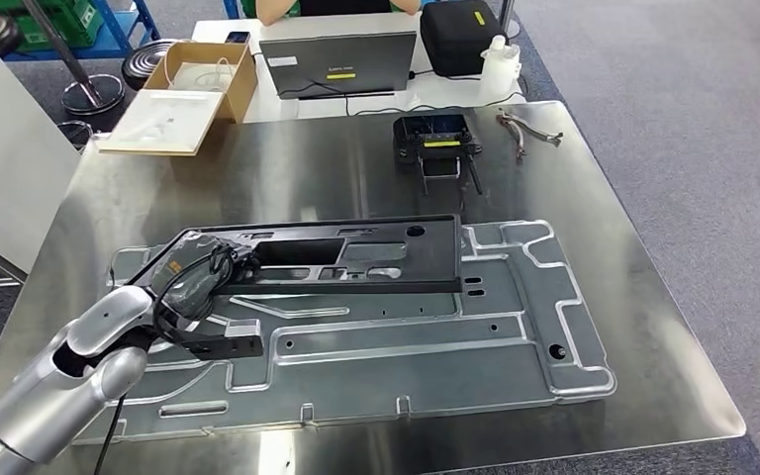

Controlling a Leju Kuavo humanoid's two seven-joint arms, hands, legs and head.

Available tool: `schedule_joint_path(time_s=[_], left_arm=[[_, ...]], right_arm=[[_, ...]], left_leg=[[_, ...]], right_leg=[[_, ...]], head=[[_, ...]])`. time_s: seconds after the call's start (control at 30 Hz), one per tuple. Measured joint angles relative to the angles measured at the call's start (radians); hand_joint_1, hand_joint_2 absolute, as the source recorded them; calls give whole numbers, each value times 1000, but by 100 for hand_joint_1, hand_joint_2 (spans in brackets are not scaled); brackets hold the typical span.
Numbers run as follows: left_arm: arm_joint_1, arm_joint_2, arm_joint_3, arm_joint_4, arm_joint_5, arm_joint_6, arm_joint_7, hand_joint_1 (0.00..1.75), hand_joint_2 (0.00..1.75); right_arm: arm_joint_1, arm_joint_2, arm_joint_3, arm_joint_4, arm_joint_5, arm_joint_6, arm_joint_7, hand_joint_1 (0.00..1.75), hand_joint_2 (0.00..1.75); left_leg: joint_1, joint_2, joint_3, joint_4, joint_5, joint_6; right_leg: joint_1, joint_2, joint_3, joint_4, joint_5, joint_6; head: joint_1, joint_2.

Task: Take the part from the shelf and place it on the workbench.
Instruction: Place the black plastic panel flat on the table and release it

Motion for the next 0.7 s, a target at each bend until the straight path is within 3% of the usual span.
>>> schedule_joint_path(time_s=[0.33,0.6,0.7], left_arm=[[16,-69,12,117,1,49,-24,175,175],[24,-95,14,157,-20,87,-39,175,175],[25,-102,14,168,-23,96,-41,44,175]], right_arm=[[-3,-2,14,0,8,9,0,0,0],[-3,-2,23,0,11,9,0,0,0],[-3,-4,26,0,11,9,1,0,0]], left_leg=[[-4,0,0,1,-7,11],[-3,0,3,1,-7,11],[-3,0,4,1,-7,11]], right_leg=[[-4,0,6,-12,-1,16],[-4,0,7,-12,-1,17],[-4,0,9,-12,-1,17]], head=[[0,0],[0,0],[0,0]])
